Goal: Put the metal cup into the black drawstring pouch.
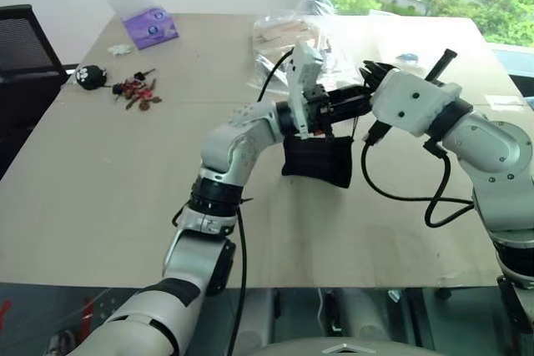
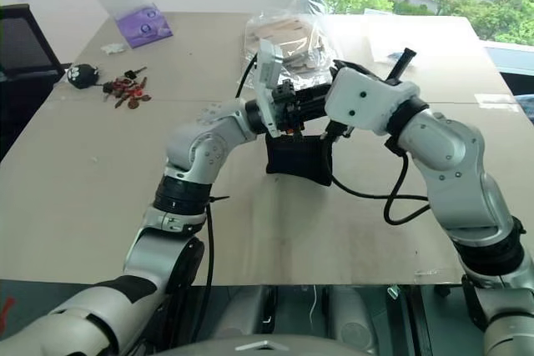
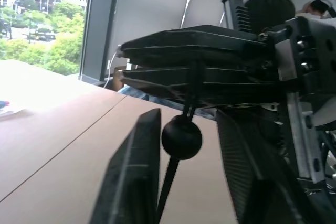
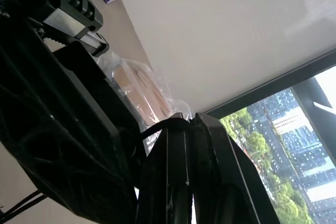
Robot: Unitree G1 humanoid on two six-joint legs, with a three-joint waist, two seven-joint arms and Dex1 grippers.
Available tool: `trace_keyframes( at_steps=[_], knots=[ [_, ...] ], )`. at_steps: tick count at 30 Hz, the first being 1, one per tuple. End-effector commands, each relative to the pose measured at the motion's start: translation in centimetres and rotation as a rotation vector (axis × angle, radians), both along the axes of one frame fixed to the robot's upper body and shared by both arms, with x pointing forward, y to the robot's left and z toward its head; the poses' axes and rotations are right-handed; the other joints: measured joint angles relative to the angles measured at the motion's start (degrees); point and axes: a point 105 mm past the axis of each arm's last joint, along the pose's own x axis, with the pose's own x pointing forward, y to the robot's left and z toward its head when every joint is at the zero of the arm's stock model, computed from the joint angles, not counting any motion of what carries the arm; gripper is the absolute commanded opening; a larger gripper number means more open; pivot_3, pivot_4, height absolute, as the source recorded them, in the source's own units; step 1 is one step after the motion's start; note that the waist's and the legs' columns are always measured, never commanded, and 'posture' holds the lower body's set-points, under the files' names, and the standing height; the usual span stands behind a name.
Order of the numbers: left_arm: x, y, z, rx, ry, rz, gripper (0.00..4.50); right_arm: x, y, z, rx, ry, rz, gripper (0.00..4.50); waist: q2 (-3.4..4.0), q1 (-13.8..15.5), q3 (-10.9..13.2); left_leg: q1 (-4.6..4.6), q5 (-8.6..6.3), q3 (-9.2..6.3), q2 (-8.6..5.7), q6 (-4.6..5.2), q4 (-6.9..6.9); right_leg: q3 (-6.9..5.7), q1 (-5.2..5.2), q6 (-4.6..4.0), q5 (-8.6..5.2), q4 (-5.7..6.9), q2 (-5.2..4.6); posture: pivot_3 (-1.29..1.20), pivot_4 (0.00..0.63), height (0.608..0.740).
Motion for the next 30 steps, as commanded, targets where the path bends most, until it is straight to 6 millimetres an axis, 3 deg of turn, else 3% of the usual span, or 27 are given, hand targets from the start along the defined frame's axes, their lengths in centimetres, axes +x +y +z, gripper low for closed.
trace_keyframes(
  at_steps=[1,3,6,10,13,17,22,26,28,29,30],
  knots=[
    [-0.4,0.5,2.0,-0.057,-0.064,0.003,0.23,-0.7,0.1,0.6,0.005,-0.032,0.016,0.0,0.0,0.0,0.0,0.0,0.0,0.0,0.0,0.0,0.0,0.0,0.0,0.0,0.0,0.0,0.0,0.0,0.15,0.74],
    [-0.3,0.5,1.6,-0.041,-0.06,0.013,0.23,-0.4,-0.6,0.7,0.073,-0.006,-0.016,0.0,0.0,-0.1,0.0,0.01,0.0,0.01,0.0,0.0,0.0,0.01,0.0,0.0,0.0,0.0,0.0,0.0,0.15,0.74],
    [0.1,0.4,0.1,0.024,-0.036,0.039,0.23,0.7,-3.0,2.6,0.495,0.084,-0.088,0.0,0.0,-0.3,0.0,0.03,0.0,0.01,0.03,0.0,0.0,0.03,0.0,0.0,0.0,0.04,0.02,0.0,0.15,0.74],
    [0.9,1.2,-4.7,0.181,0.02,0.107,0.23,2.9,-11.0,4.2,0.908,0.11,-0.311,0.0,0.09,0.0,0.0,0.02,0.01,0.02,-0.02,-0.01,0.01,0.04,0.0,0.0,0.0,0.06,-0.01,0.0,0.15,0.74],
    [1.4,2.5,-7.6,0.264,0.074,0.163,0.23,3.4,-16.3,3.8,1.055,0.104,-0.465,0.0,0.1,0.9,0.0,0.02,0.01,-0.01,-0.06,0.01,-0.02,-0.01,0.01,0.0,0.0,0.01,-0.04,0.0,0.15,0.74],
    [2.1,3.7,-9.5,0.321,0.106,0.227,0.23,3.5,-19.6,2.2,1.149,0.134,-0.564,0.0,0.34,0.9,0.0,0.02,0.01,0.11,-0.04,0.01,-0.1,0.09,-0.05,-0.01,0.0,0.04,-0.02,0.0,0.15,0.74],
    [2.5,3.6,-9.5,0.334,0.085,0.247,0.23,3.6,-19.9,-0.4,1.104,0.196,-0.599,0.0,0.4,0.9,0.0,0.03,0.0,0.16,-0.03,0.02,-0.13,0.15,-0.06,-0.01,0.0,0.04,0.0,0.0,0.15,0.74],
    [2.3,1.8,-8.5,0.303,0.033,0.218,0.22,3.7,-17.2,-3.6,0.999,0.352,-0.508,0.0,0.48,0.9,-0.1,0.04,-0.02,0.18,-0.04,0.06,-0.1,0.16,-0.04,0.0,0.0,0.04,0.0,0.0,0.15,0.74],
    [1.8,0.5,-6.9,0.238,0.025,0.179,0.22,2.9,-16.3,-6.2,0.855,0.433,-0.512,0.0,0.52,1.0,-0.1,0.05,-0.09,0.17,-0.04,0.18,-0.09,0.15,-0.01,0.0,0.0,0.04,0.0,0.0,0.15,0.74],
    [1.6,0.2,-6.3,0.219,0.022,0.158,1.25,2.5,-16.0,-7.1,0.785,0.457,-0.511,0.0,0.53,1.2,-0.1,0.05,-0.12,0.17,-0.04,0.23,-0.07,0.14,0.0,0.0,0.0,0.03,0.01,0.0,0.15,0.74],
    [1.3,0.1,-5.9,0.21,0.02,0.148,1.56,2.1,-15.9,-7.8,0.784,0.476,-0.509,0.66,0.52,1.1,-0.1,0.02,-0.13,0.14,-0.05,0.24,-0.07,0.11,0.0,0.0,0.0,0.02,0.0,0.0,0.15,0.74]
  ],
)
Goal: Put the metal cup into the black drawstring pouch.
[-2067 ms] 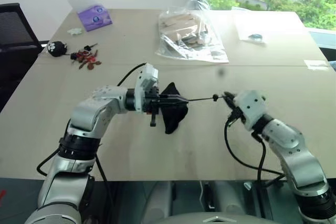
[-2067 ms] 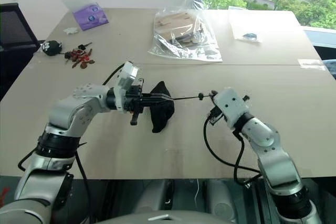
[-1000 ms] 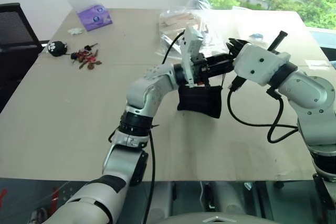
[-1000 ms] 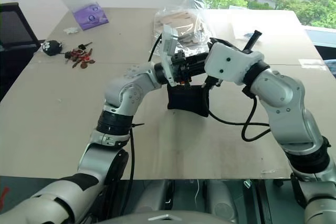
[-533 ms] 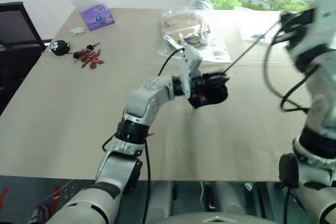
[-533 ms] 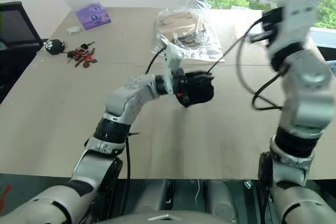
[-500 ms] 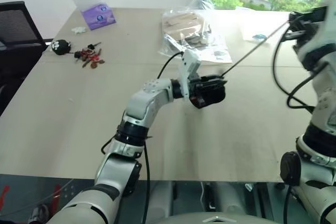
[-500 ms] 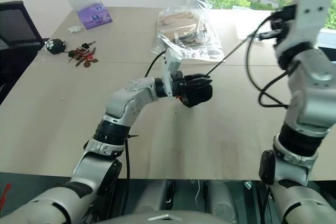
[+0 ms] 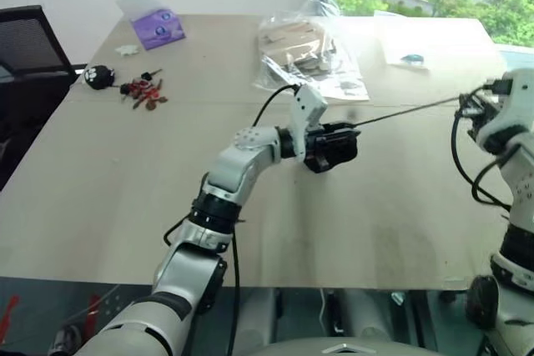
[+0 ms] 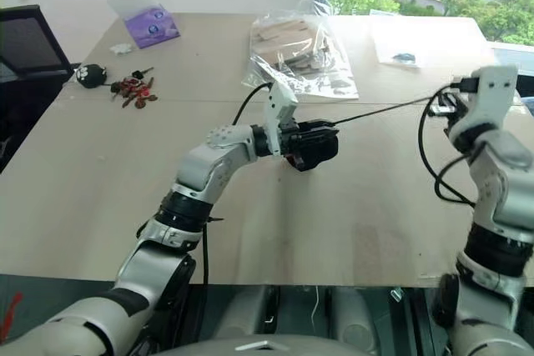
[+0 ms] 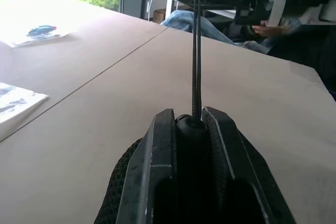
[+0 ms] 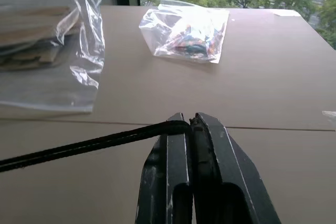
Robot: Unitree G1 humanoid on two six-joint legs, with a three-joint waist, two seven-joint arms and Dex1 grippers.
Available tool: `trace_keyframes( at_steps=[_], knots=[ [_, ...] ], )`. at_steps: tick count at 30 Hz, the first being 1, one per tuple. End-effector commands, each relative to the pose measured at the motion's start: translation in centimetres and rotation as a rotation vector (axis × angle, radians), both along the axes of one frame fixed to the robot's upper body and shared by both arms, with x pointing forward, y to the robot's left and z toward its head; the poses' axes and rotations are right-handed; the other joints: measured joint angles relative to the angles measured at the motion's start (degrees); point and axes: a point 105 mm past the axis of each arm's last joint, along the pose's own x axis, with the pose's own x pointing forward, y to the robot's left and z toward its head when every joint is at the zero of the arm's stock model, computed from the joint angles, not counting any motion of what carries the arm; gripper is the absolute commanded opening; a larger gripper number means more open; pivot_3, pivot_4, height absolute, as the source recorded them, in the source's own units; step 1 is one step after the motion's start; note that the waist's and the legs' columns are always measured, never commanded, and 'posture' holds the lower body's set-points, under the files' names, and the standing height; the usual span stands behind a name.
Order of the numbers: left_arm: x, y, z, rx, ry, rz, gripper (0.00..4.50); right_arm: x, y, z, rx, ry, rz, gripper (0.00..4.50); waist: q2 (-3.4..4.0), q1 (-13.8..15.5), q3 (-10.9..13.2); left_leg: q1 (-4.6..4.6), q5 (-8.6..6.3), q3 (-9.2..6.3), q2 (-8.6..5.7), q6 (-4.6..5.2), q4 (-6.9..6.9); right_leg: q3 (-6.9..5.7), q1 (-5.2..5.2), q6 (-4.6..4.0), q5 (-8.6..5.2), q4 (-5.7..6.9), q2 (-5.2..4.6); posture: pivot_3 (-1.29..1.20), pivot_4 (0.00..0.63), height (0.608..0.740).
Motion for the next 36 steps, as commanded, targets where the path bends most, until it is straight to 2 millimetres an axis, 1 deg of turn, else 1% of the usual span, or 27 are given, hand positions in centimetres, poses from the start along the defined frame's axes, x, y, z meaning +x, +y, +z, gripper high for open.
trace_keyframes(
  at_steps=[1,2,3,5,6,7,8,9,11,12,13,16,18,20,23,26,31,33,36],
  knots=[
    [-0.4,0.1,1.1,-0.023,0.006,-0.018,1.93,-1.6,0.8,-0.3,-0.08,-0.006,0.066,0.93,0.0,-0.3,0.0,-0.01,-0.01,0.01,0.0,0.02,0.02,-0.01,0.0,0.0,0.0,-0.02,0.03,0.0,0.15,0.74],
    [-0.5,0.6,1.6,-0.031,0.0,-0.008,2.52,-2.2,0.7,-0.8,-0.103,0.012,0.073,1.49,0.05,-0.6,0.0,0.01,-0.01,0.04,0.01,0.01,0.02,0.04,0.0,0.0,0.0,0.01,0.04,0.0,0.15,0.74],
    [-0.5,1.1,2.1,-0.047,-0.004,0.005,2.89,-2.9,0.6,-1.3,-0.132,0.031,0.082,1.88,0.08,-0.7,0.0,0.06,-0.01,0.09,0.02,0.01,0.0,0.12,0.0,0.0,0.0,0.04,0.04,0.0,0.15,0.74],
    [-0.9,2.3,3.1,-0.078,-0.004,0.022,3.77,-4.2,0.4,-2.0,-0.156,0.058,0.105,2.79,0.08,-1.1,0.0,0.05,-0.01,0.05,0.05,0.02,0.0,0.11,-0.01,0.0,0.0,0.05,0.06,0.0,0.15,0.74],
    [-1.1,3.3,3.8,-0.1,-0.008,0.032,4.24,-5.3,0.4,-2.3,-0.18,0.073,0.126,3.26,0.1,-1.3,0.0,0.06,-0.01,0.05,0.07,0.02,0.0,0.11,0.0,0.0,0.0,0.05,0.07,0.0,0.15,0.74],
    [-1.4,4.2,4.3,-0.115,-0.012,0.04,4.5,-6.1,0.5,-2.4,-0.203,0.084,0.147,3.66,0.11,-1.4,0.0,0.05,-0.01,0.06,0.08,0.02,0.0,0.12,-0.01,0.0,0.0,0.05,0.07,0.0,0.15,0.74],
    [-1.7,5.4,4.8,-0.129,-0.021,0.064,4.5,-7.3,0.9,-2.5,-0.228,0.086,0.191,4.27,0.1,-1.5,0.0,0.05,-0.01,0.02,0.1,0.01,0.0,0.11,0.0,0.01,-0.01,0.03,0.07,0.0,0.15,0.74],
    [-1.9,6.4,5.1,-0.138,-0.023,0.084,4.5,-8.1,1.4,-2.4,-0.248,0.084,0.23,4.4,0.11,-1.5,0.0,0.05,-0.01,0.01,0.14,0.01,-0.01,0.11,0.01,0.01,0.0,0.01,0.09,0.0,0.15,0.74],
    [-2.1,8.3,5.3,-0.156,-0.012,0.143,4.5,-9.6,2.6,-2.1,-0.252,0.07,0.308,4.4,0.15,-1.5,0.0,0.05,-0.01,0.02,0.12,0.01,-0.03,0.11,0.01,0.02,-0.01,0.0,0.04,0.0,0.15,0.74],
    [-2.1,9.3,5.0,-0.151,-0.011,0.182,4.5,-10.2,3.5,-1.6,-0.237,0.046,0.351,4.4,0.15,-1.5,0.0,0.06,-0.02,-0.01,0.16,0.01,-0.02,0.12,0.04,0.02,-0.01,-0.03,0.08,0.0,0.15,0.74],
    [-2.1,10.4,4.5,-0.142,-0.013,0.225,4.5,-10.6,4.3,-1.1,-0.217,0.016,0.38,4.4,0.15,-1.5,0.0,0.07,-0.01,0.02,0.16,0.01,0.0,0.11,0.05,0.02,-0.01,-0.01,0.08,0.0,0.15,0.74],
    [-2.3,12.7,3.7,-0.165,0.01,0.306,4.5,-11.0,5.6,-0.1,-0.164,-0.051,0.397,4.4,0.1,-1.2,0.0,0.37,-0.03,0.05,0.13,0.05,0.05,0.14,0.35,0.03,0.0,0.03,0.06,0.0,0.15,0.74],
    [-3.0,13.9,2.9,-0.169,0.016,0.33,4.5,-11.4,6.3,-0.1,-0.142,-0.069,0.401,4.4,0.06,-1.0,0.0,0.53,-0.04,0.03,0.13,0.07,0.03,0.13,0.49,0.03,0.0,0.01,0.05,0.0,0.15,0.74],
    [-3.6,14.9,2.2,-0.163,0.019,0.36,4.5,-12.2,6.7,-0.9,-0.124,-0.044,0.421,4.4,0.05,-0.5,0.0,0.59,-0.05,0.03,0.13,0.07,0.01,0.15,0.53,0.02,-0.01,0.0,0.05,0.0,0.15,0.74],
    [-4.4,16.4,0.9,-0.128,0.033,0.405,4.5,-13.4,6.8,-2.0,-0.097,-0.001,0.423,4.4,0.04,0.2,0.0,0.55,-0.04,-0.01,0.14,0.06,-0.05,0.27,0.51,0.02,-0.01,-0.07,0.03,0.0,0.15,0.74],
    [-5.2,18.0,-0.6,-0.113,0.09,0.454,4.5,-14.3,6.1,-3.4,-0.075,0.046,0.395,4.4,0.03,0.1,0.0,0.62,-0.05,0.07,0.14,0.06,-0.09,0.37,0.54,0.02,-0.01,-0.08,0.01,0.0,0.15,0.74],
    [-6.6,19.2,-3.1,-0.023,0.128,0.479,4.5,-14.9,5.3,-5.0,-0.083,0.085,0.381,4.4,0.0,0.0,0.0,0.84,-0.06,0.16,0.16,0.07,-0.18,0.46,0.64,0.0,-0.03,-0.07,0.01,0.0,0.15,0.74],
    [-6.8,19.4,-3.4,-0.007,0.129,0.483,4.5,-14.9,5.2,-5.2,-0.086,0.083,0.38,4.4,-0.01,0.0,0.0,0.86,-0.06,0.17,0.17,0.08,-0.18,0.47,0.64,-0.01,-0.03,-0.06,0.02,0.0,0.15,0.74],
    [-6.8,19.6,-3.2,-0.005,0.118,0.49,4.5,-14.7,5.0,-5.3,-0.075,0.065,0.363,4.4,-0.02,0.0,0.0,0.87,-0.06,0.17,0.18,0.08,-0.18,0.47,0.64,-0.01,-0.04,-0.06,0.02,0.0,0.15,0.74]
  ],
)
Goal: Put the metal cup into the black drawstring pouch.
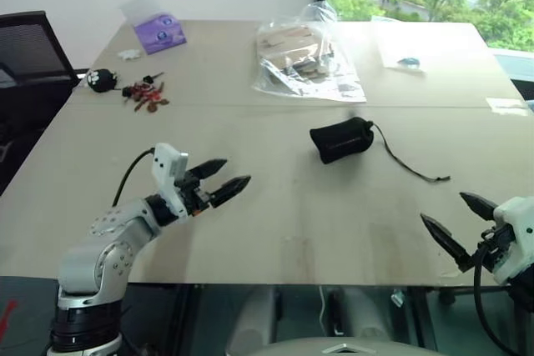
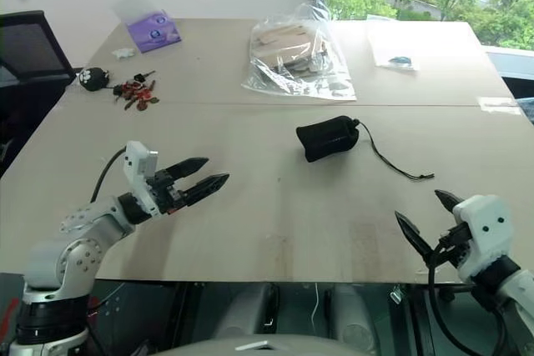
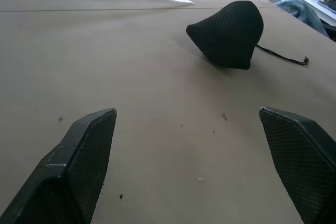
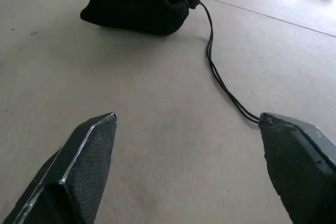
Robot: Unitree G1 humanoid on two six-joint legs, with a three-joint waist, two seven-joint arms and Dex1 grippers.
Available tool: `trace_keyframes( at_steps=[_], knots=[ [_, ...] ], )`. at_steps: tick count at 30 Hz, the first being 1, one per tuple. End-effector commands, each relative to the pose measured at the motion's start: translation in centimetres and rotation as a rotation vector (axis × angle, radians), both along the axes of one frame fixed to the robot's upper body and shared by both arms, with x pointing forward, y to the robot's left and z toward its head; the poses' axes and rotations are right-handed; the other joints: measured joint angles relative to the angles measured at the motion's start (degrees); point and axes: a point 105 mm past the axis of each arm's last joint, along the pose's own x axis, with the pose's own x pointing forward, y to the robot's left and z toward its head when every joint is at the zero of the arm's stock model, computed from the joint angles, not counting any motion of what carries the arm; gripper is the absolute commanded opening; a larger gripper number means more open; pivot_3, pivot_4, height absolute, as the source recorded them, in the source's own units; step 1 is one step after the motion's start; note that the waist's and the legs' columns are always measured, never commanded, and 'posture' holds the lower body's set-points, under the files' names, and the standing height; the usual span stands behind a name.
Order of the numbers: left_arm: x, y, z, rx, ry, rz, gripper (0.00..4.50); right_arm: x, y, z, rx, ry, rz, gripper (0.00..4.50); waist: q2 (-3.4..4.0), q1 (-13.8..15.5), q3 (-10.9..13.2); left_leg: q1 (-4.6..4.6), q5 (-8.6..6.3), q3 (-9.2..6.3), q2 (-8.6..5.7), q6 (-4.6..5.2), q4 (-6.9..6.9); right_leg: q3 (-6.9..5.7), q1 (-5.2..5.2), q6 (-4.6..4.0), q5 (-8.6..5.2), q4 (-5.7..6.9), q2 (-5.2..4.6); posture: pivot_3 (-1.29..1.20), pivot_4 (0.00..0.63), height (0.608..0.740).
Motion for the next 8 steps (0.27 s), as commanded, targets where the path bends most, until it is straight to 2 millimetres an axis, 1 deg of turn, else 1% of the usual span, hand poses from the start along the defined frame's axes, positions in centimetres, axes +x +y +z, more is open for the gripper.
trace_keyframes(
  at_steps=[1,8],
  knots=[
    [-0.2,-0.2,1.6,0.025,-0.077,-0.013,4.5,0.2,0.0,0.6,-0.007,-0.053,-0.003,4.4,0.0,0.0,0.0,0.0,0.0,0.0,0.0,0.0,0.0,0.0,0.0,0.0,0.0,0.0,0.0,0.0,0.15,0.74],
    [-0.6,-0.6,1.5,0.022,-0.079,-0.006,4.5,1.5,-0.7,1.0,0.002,-0.092,-0.053,4.4,-0.01,0.0,0.0,0.0,0.0,0.01,0.0,0.0,-0.04,0.02,-0.01,0.0,0.0,-0.01,-0.02,0.0,0.15,0.74]
  ],
)
